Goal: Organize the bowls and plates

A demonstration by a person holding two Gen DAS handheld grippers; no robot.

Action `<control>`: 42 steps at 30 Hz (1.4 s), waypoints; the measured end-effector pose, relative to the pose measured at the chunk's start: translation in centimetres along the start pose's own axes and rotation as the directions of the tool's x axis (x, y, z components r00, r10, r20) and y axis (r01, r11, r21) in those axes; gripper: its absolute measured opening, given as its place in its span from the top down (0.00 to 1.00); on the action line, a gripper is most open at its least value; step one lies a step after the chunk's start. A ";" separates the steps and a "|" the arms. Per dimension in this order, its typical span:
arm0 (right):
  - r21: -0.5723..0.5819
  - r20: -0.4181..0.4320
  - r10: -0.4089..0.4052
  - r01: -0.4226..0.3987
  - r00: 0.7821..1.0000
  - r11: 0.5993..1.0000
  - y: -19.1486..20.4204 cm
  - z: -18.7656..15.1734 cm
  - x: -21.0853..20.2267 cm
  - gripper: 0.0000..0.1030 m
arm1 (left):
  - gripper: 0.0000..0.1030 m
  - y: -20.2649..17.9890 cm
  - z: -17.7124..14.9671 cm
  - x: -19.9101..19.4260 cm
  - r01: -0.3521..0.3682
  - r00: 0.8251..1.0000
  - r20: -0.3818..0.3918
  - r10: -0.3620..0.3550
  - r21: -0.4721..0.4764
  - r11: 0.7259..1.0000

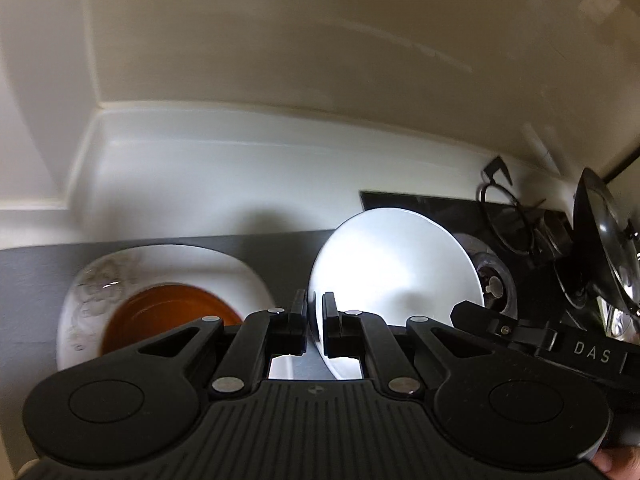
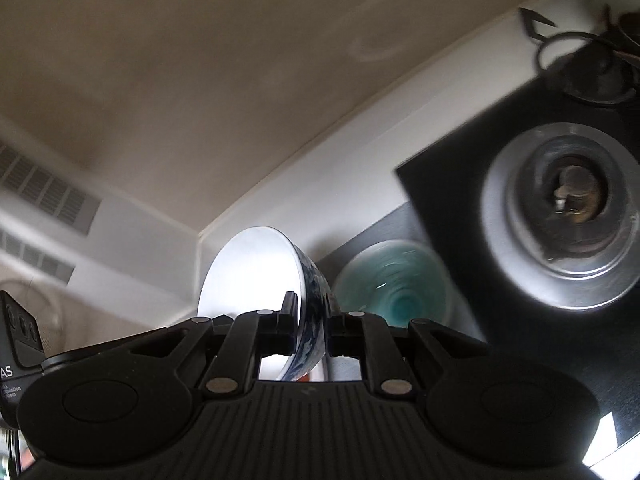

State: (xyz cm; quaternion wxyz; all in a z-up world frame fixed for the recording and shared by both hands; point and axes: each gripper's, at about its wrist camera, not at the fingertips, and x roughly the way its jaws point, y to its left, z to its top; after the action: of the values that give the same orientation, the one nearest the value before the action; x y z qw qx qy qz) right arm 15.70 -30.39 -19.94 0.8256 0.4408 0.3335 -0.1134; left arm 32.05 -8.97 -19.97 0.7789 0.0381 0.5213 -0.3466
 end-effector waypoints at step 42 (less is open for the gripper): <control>-0.451 0.100 -0.317 0.327 0.943 0.831 -2.4 -4.0 6.2 0.89 | 0.94 -3.2 -0.4 9.8 -0.071 0.982 -0.169 0.088 0.104 0.992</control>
State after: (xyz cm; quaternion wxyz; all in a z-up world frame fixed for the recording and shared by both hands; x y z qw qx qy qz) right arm 17.38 -27.94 -27.10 0.8789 0.1685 0.4114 -0.1728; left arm 31.92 -16.12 -27.37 0.7411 0.1270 0.5675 -0.3355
